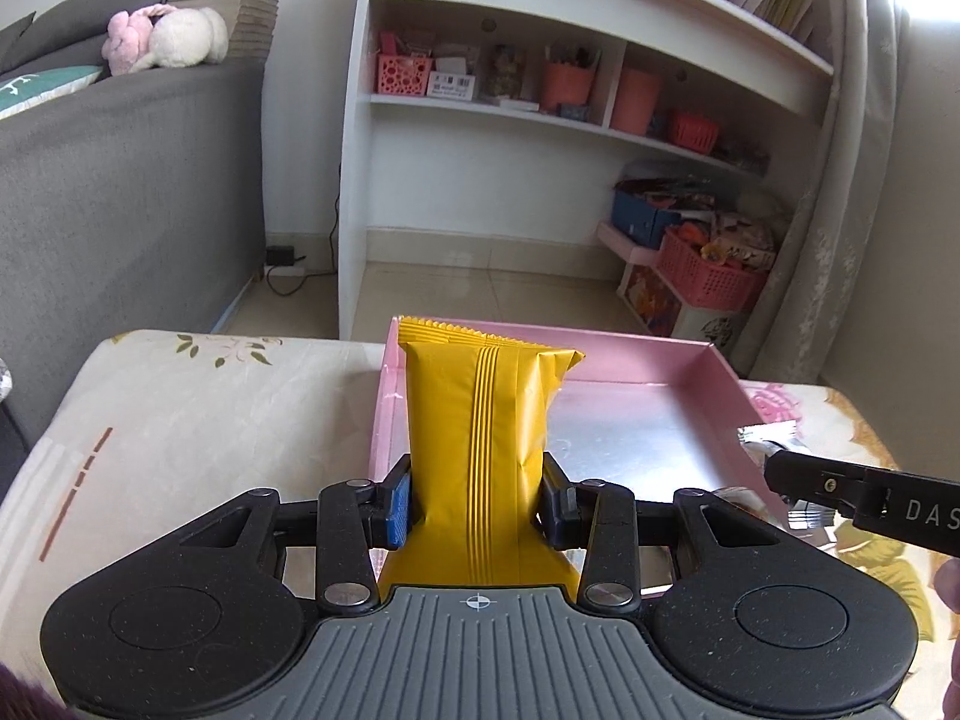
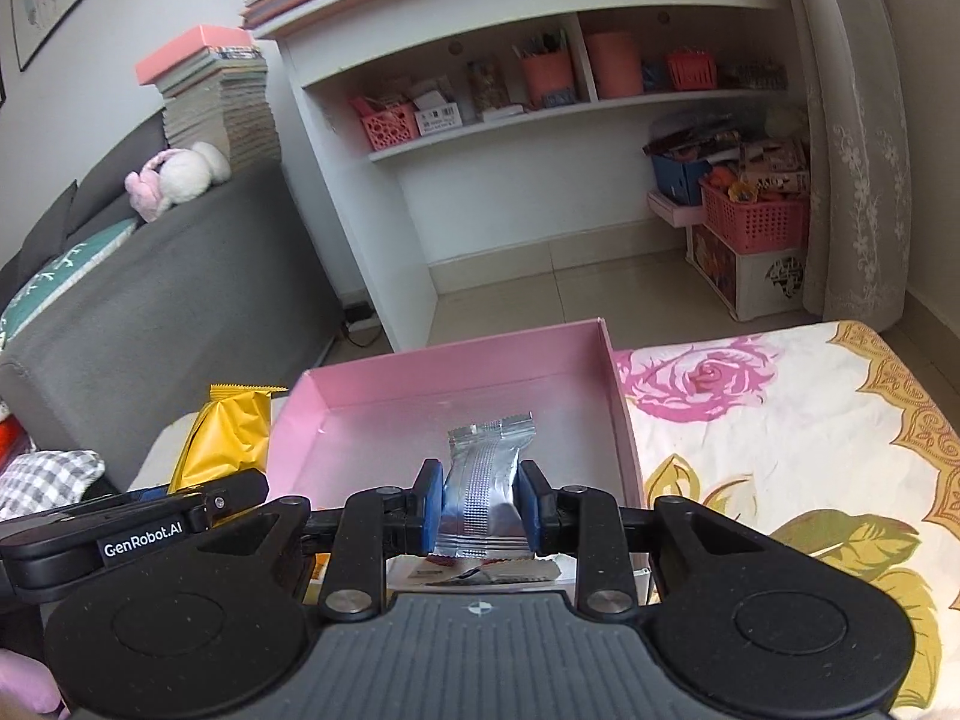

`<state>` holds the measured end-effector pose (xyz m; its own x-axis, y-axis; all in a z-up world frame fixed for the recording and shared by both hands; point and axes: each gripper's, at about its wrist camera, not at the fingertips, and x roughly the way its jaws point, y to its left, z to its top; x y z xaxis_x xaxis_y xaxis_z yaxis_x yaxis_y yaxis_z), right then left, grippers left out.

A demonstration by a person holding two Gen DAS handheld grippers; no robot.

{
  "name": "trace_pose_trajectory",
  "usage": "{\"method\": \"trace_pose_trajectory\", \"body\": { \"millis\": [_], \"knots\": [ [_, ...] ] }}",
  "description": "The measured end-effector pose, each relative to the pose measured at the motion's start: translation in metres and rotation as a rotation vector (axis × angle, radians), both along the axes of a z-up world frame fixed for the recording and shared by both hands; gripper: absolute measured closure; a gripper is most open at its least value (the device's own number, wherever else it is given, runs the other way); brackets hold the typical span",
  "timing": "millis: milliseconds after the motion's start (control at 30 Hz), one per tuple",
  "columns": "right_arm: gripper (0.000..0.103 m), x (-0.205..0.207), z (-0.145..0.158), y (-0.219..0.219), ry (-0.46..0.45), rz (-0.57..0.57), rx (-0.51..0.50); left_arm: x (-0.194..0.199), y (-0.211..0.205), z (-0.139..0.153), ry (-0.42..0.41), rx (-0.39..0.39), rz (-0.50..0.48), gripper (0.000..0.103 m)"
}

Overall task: Organize snacks
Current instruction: 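Lower both held packs into the pink tray box and release them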

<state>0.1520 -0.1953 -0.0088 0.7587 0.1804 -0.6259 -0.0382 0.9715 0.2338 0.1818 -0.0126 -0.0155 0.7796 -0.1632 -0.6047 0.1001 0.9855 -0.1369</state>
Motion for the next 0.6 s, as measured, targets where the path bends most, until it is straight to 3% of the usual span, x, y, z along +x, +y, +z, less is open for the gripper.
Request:
{"method": "trace_pose_trajectory", "body": {
  "millis": [133,533,567,600],
  "knots": [
    [0.084,0.012,-0.012,-0.005,0.028,-0.028,0.020,0.011,-0.004,-0.012,0.022,0.021,0.008,0.065],
    [0.079,0.017,-0.023,-0.011,0.040,-0.049,0.045,0.014,-0.016,-0.014,-0.017,0.064,-0.027,0.062],
    [0.068,0.017,-0.023,-0.013,0.040,-0.055,0.049,0.014,-0.016,-0.014,-0.013,0.058,-0.038,0.060],
    [0.057,0.017,-0.022,-0.015,0.039,-0.062,0.057,0.014,-0.016,-0.014,-0.007,0.051,-0.044,0.049]
  ]
}}
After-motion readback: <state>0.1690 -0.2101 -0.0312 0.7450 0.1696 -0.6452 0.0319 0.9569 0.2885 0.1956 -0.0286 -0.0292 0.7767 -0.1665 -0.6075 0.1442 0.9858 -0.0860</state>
